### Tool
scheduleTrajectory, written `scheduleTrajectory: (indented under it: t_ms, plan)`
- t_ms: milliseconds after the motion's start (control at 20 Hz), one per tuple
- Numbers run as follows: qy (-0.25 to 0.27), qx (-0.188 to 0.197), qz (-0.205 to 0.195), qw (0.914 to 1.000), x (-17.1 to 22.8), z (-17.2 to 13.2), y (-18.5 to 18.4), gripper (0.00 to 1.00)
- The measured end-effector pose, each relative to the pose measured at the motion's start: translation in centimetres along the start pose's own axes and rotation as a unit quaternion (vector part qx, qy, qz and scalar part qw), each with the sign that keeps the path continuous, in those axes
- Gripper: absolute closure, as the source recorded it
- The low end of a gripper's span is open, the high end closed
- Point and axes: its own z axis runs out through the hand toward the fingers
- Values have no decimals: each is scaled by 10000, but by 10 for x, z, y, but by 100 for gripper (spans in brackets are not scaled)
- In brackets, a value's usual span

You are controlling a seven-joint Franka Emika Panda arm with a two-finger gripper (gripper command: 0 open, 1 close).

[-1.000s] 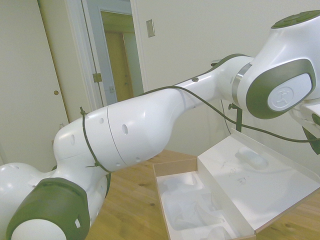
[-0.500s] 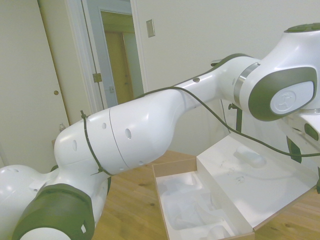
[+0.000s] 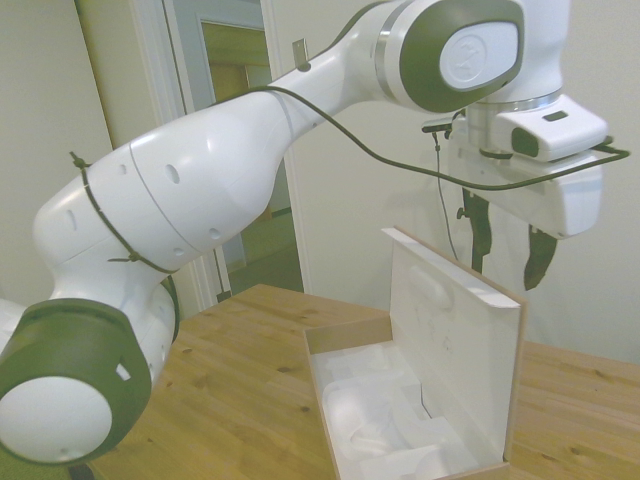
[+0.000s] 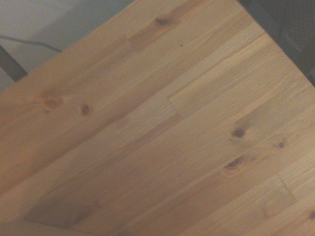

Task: Close the box

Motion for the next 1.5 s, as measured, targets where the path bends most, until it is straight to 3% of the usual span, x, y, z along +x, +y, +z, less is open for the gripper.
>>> scheduleTrajectory:
  t_ms: [350, 550, 800, 1050, 1150, 1350, 1500]
  plan:
    - [315, -546, -422, 9971, -29, 11, -28, 0]
    - [451, -868, -773, 9922, -77, 41, -75, 0]
    - [808, -965, -1154, 9853, -108, 81, -119, 0]
    - [1150, -707, -1402, 9809, -131, 89, -148, 0]
    - [1137, -385, -1222, 9852, -134, 88, -155, 0]
    - [619, 88, -689, 9957, -122, 72, -144, 0]
    - [-28, 212, -434, 9988, -124, 63, -133, 0]
